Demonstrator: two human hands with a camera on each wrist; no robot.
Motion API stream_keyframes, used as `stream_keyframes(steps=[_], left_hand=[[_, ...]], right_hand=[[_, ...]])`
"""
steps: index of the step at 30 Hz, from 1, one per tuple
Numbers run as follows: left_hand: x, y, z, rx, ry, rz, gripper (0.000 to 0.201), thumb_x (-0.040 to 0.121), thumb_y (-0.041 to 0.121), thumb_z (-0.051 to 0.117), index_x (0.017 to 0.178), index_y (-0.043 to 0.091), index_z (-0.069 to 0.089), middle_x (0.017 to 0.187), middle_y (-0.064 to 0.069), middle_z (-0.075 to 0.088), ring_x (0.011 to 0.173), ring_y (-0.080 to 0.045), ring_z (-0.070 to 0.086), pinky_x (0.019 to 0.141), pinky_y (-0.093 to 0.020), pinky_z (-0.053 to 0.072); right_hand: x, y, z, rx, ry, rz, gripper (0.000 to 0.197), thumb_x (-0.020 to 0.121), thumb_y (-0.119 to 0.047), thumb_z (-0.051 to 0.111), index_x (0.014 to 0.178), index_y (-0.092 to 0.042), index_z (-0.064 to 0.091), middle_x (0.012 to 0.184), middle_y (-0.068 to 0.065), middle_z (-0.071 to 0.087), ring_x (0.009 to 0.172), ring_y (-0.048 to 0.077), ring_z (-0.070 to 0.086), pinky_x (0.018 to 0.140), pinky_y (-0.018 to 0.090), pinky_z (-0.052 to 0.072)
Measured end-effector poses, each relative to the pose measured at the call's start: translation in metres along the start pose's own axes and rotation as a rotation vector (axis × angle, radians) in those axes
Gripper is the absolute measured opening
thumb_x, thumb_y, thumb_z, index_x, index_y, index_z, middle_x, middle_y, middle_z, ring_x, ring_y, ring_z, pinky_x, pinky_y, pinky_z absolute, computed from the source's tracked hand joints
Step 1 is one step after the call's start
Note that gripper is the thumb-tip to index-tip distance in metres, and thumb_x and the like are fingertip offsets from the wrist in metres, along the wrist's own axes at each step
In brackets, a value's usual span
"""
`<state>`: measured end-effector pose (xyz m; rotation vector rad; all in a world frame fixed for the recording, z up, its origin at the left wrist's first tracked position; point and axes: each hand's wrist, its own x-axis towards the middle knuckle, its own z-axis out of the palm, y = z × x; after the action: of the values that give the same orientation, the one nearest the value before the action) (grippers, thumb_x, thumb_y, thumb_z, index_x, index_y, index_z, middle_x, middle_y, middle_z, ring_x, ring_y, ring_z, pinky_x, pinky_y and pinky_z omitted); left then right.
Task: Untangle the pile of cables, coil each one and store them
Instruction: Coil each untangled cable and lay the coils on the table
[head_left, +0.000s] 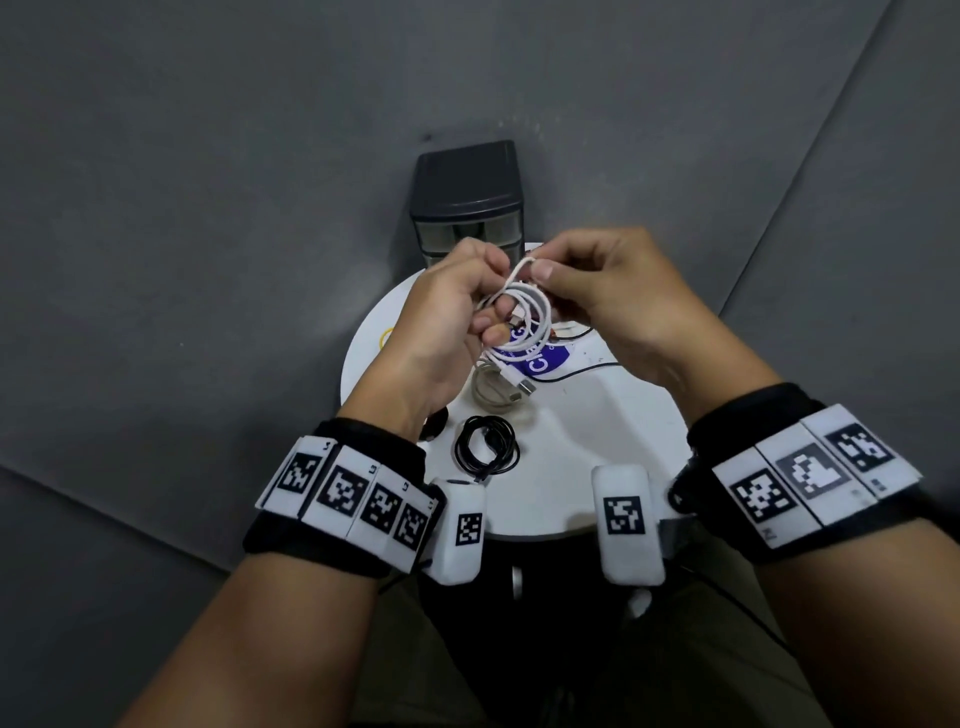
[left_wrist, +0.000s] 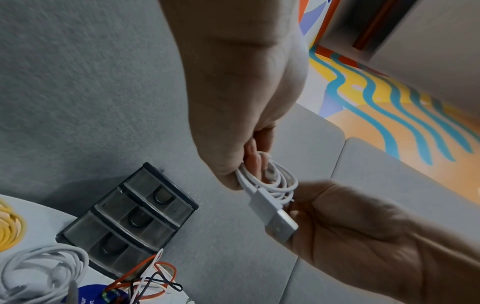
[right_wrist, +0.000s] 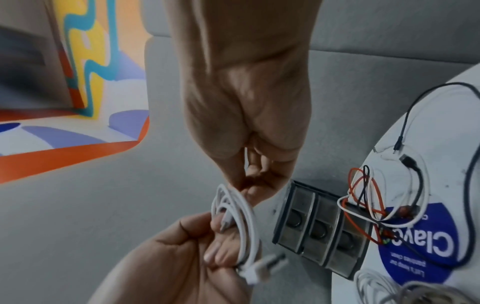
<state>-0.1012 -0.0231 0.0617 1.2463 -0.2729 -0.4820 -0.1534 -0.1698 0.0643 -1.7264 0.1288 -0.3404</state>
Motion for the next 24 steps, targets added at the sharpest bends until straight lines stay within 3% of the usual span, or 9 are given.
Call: stream_keyframes(steps=[2, 4, 6, 10, 13, 18, 22, 24], left_hand=[[0.000, 0.000, 0.001, -0.019, 0.032, 0.025, 0.025, 0.088, -0.010, 0.033, 0.087, 0.010, 0.048, 0.060, -0.007, 0.041, 0.046, -0.010, 0.027, 0.045, -0.023, 0.026], [0.000, 0.000, 0.002, -0.013, 0.058, 0.054, 0.026, 0.089, -0.009, 0.032, 0.088, 0.011, 0.047, 0.060, -0.006, 0.041, 0.045, -0.010, 0.028, 0.047, -0.024, 0.025], [0.000, -0.003, 0.002, 0.001, 0.075, 0.062, 0.024, 0.092, -0.006, 0.034, 0.089, 0.014, 0.048, 0.060, -0.004, 0.041, 0.044, -0.009, 0.030, 0.049, -0.024, 0.025], [-0.001, -0.007, -0.001, 0.012, 0.065, 0.086, 0.019, 0.099, 0.002, 0.042, 0.089, 0.017, 0.048, 0.067, -0.001, 0.043, 0.048, -0.006, 0.037, 0.051, -0.022, 0.030], [-0.001, -0.007, -0.002, 0.051, 0.049, 0.108, 0.019, 0.097, -0.002, 0.046, 0.090, 0.015, 0.049, 0.072, 0.000, 0.048, 0.050, -0.003, 0.042, 0.049, -0.019, 0.032], [0.000, -0.006, -0.001, 0.155, 0.010, 0.153, 0.018, 0.097, -0.003, 0.051, 0.090, 0.012, 0.059, 0.071, 0.000, 0.060, 0.053, -0.005, 0.046, 0.049, -0.017, 0.035], [-0.002, -0.010, -0.002, 0.143, 0.031, 0.156, 0.013, 0.098, -0.003, 0.054, 0.090, 0.005, 0.061, 0.067, 0.000, 0.063, 0.050, -0.005, 0.051, 0.047, -0.016, 0.040], [-0.002, -0.011, -0.001, 0.104, 0.066, 0.163, 0.012, 0.098, -0.002, 0.054, 0.089, 0.004, 0.061, 0.069, -0.003, 0.062, 0.050, -0.007, 0.053, 0.046, -0.017, 0.042]], right_hand=[[-0.001, 0.000, 0.003, 0.044, -0.010, 0.054, 0.010, 0.093, -0.001, 0.068, 0.087, -0.008, 0.072, 0.082, 0.023, 0.070, 0.072, 0.028, 0.059, 0.070, 0.040, 0.049], [-0.003, -0.002, 0.005, 0.053, -0.029, 0.078, 0.007, 0.089, 0.001, 0.070, 0.091, -0.005, 0.069, 0.081, 0.027, 0.069, 0.066, 0.024, 0.061, 0.061, 0.030, 0.050], [-0.003, -0.002, 0.006, 0.065, -0.033, 0.099, 0.008, 0.087, 0.001, 0.072, 0.089, -0.006, 0.069, 0.078, 0.017, 0.069, 0.060, 0.017, 0.063, 0.054, 0.021, 0.049], [-0.003, -0.002, 0.006, 0.013, -0.026, 0.123, 0.016, 0.089, -0.006, 0.067, 0.078, -0.015, 0.072, 0.073, 0.003, 0.067, 0.067, 0.015, 0.059, 0.061, 0.024, 0.046], [-0.005, -0.003, 0.010, -0.072, -0.057, 0.071, 0.011, 0.092, -0.014, 0.070, 0.082, -0.010, 0.070, 0.072, 0.000, 0.066, 0.066, 0.008, 0.058, 0.060, 0.018, 0.043], [-0.004, -0.006, 0.013, -0.227, -0.183, 0.033, 0.007, 0.089, -0.004, 0.070, 0.088, -0.008, 0.075, 0.073, -0.003, 0.071, 0.062, 0.001, 0.058, 0.060, 0.013, 0.042], [-0.001, -0.008, 0.011, -0.306, -0.239, 0.083, 0.008, 0.082, -0.008, 0.075, 0.088, -0.012, 0.078, 0.077, 0.001, 0.074, 0.067, 0.008, 0.060, 0.069, 0.030, 0.044], [-0.001, -0.008, 0.013, -0.334, -0.239, 0.092, 0.012, 0.080, -0.010, 0.078, 0.091, -0.014, 0.077, 0.081, 0.004, 0.074, 0.073, 0.011, 0.064, 0.072, 0.038, 0.052]])
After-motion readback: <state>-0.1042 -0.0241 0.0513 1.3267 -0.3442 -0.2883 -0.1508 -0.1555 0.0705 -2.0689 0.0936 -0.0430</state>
